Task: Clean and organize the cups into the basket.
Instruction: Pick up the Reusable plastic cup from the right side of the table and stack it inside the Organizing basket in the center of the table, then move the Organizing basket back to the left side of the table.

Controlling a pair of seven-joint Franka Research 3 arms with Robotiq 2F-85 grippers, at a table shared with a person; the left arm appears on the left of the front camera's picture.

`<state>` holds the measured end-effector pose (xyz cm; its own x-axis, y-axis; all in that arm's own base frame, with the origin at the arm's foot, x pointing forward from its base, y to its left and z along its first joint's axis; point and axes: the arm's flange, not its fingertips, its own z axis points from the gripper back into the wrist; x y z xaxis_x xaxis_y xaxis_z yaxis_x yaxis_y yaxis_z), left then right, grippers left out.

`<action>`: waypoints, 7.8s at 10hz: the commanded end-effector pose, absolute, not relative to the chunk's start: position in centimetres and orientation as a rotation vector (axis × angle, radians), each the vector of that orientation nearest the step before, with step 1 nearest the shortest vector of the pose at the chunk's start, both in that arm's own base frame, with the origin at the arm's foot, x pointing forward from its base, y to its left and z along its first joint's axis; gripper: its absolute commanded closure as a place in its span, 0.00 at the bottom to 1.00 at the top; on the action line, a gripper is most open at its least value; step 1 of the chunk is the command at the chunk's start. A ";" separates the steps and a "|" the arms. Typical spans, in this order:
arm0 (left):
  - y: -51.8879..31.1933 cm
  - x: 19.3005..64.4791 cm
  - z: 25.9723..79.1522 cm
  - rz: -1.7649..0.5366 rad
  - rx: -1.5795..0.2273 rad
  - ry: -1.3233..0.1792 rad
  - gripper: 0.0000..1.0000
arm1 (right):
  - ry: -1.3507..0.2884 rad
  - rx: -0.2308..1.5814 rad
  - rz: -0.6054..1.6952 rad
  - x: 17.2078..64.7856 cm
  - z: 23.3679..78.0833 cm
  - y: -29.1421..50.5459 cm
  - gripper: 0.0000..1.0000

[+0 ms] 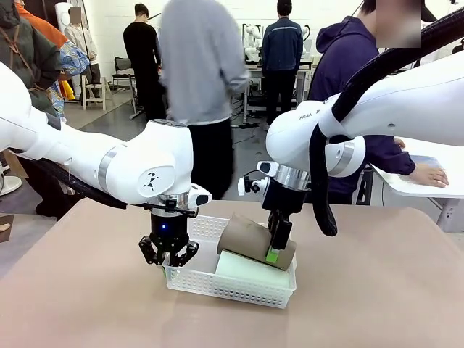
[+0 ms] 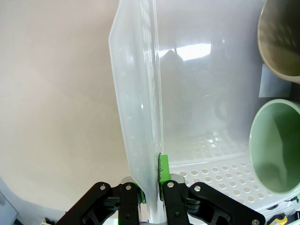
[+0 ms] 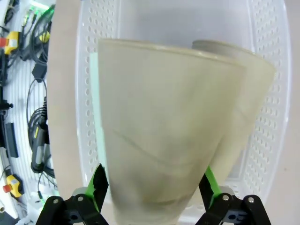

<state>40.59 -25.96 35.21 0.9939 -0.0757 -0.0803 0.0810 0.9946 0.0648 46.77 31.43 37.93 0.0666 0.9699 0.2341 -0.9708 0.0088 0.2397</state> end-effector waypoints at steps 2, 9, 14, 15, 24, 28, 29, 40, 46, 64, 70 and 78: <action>-26.0 40.6 35.4 -0.076 0.067 0.073 1.00 | -0.155 0.401 1.557 44.1 42.1 28.5 0.00; -26.0 40.6 35.4 -0.076 0.067 0.073 1.00 | -0.889 0.758 1.513 40.3 50.2 -0.8 0.00; -26.0 40.6 35.4 -0.076 0.067 0.073 1.00 | -0.983 0.863 1.364 40.2 42.8 -9.2 0.00; -26.0 40.6 35.4 -0.076 0.067 0.073 1.00 | -0.989 0.854 1.319 40.3 42.0 -9.3 0.00; -26.0 40.6 35.4 -0.076 0.067 0.073 1.00 | -0.971 0.837 1.378 38.6 43.3 -10.2 0.00; -26.0 40.6 35.4 -0.076 0.067 0.073 1.00 | -0.971 0.837 1.378 38.6 43.3 -10.2 0.00; -26.0 40.6 35.4 -0.076 0.067 0.073 1.00 | -0.971 0.837 1.378 38.6 43.3 -10.2 0.00; -26.0 40.6 35.4 -0.076 0.067 0.073 1.00 | -0.404 1.467 0.413 30.0 40.2 -24.6 0.00; -26.0 40.6 35.4 -0.076 0.067 0.073 1.00 | -0.264 1.404 0.198 32.2 38.3 -25.8 0.00; 1.9 42.9 34.4 0.176 0.130 -0.031 0.94 | -0.236 1.426 0.114 32.8 37.8 -25.9 0.00; 7.1 48.2 33.7 0.029 0.085 0.080 0.94 | -0.236 1.426 0.114 32.8 37.8 -25.9 0.00; 7.0 48.4 33.8 0.006 0.107 0.099 0.00 | -0.236 1.426 0.114 32.8 37.8 -25.9 0.00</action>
<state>48.36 6.61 33.40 0.9960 0.0250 -0.0859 -0.0163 0.9948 0.1010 32.99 -25.82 37.87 0.9716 -0.0695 0.2261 -0.2149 0.1393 0.9666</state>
